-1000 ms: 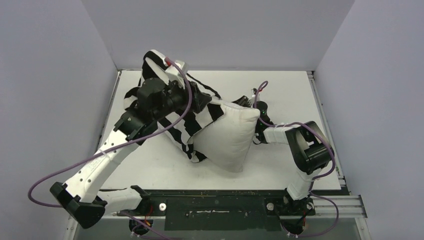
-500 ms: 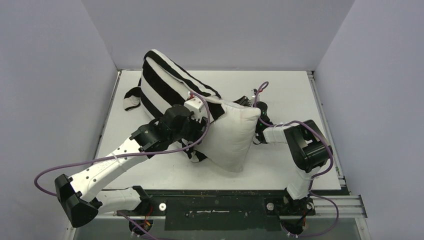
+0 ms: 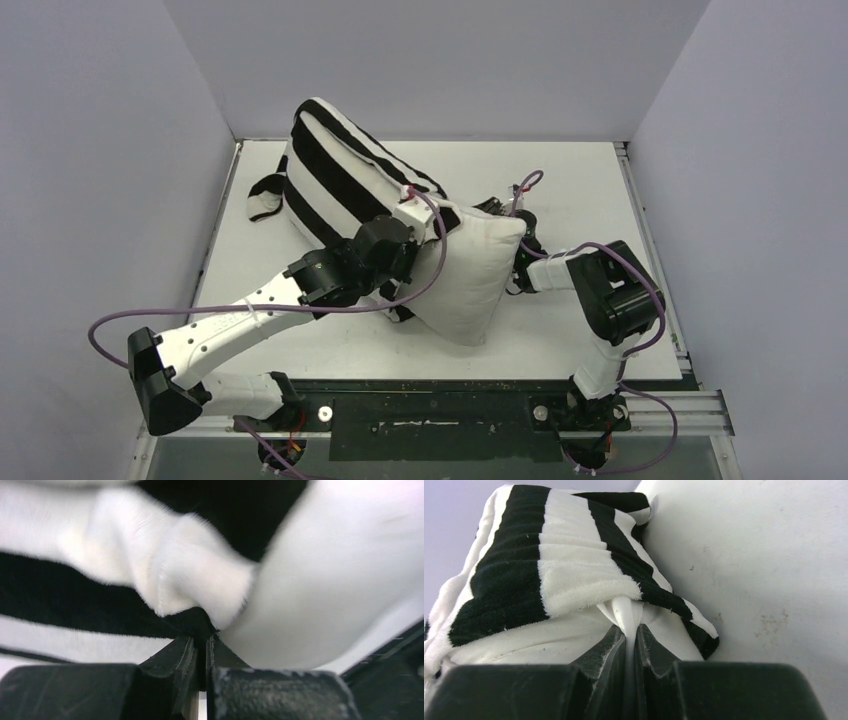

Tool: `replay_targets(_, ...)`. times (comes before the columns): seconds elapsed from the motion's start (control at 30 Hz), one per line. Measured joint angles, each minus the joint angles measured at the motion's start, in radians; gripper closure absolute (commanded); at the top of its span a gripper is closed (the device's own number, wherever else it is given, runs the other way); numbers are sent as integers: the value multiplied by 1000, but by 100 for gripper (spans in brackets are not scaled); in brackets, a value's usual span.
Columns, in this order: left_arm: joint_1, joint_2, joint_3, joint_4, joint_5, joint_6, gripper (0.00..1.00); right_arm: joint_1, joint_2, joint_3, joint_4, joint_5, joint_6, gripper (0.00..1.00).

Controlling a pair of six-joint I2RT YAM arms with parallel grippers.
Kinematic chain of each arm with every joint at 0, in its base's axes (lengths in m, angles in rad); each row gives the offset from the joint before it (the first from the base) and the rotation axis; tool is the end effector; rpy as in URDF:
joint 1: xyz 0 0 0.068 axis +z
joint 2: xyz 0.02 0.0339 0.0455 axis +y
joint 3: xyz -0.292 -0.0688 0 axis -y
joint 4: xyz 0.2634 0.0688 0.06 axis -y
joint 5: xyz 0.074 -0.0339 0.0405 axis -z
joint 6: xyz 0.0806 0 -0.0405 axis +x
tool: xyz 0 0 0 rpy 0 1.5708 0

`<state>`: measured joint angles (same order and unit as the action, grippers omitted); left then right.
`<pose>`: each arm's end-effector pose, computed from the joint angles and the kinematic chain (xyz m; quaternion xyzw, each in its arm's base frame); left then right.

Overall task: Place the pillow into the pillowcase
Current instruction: Stuff the pillow into the pillowcase.

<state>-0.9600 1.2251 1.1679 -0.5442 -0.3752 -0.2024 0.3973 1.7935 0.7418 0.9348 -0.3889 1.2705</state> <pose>0.2022 -0.2373 0.3488 0.2407 0.8398 -0.1134 0.4732 0.3707 0.1887 0.1820 0.1936 0.7187 0.5799 0.3313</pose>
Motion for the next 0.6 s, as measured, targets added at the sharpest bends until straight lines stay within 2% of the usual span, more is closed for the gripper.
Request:
replay_targets(0.1,-82,51,86,60,33,-19,100,7,0,-32,21,55,28,100)
replay_targets(0.23,-163,210,193,174,67,-36,100,10,8,-56,27,151,76,100)
replay_targets(0.33,-166,290,163,254,90,-70,100,10,41,-55,29,193,117,100)
replay_targets(0.5,-125,340,148,354,122,-96,100,6,85,-13,-27,243,158,100)
replay_targets(0.57,-72,349,150,384,178,-111,100,1,99,16,-62,247,158,87)
replay_targets(0.6,-46,357,157,391,204,-117,95,-4,106,31,-78,246,154,77)
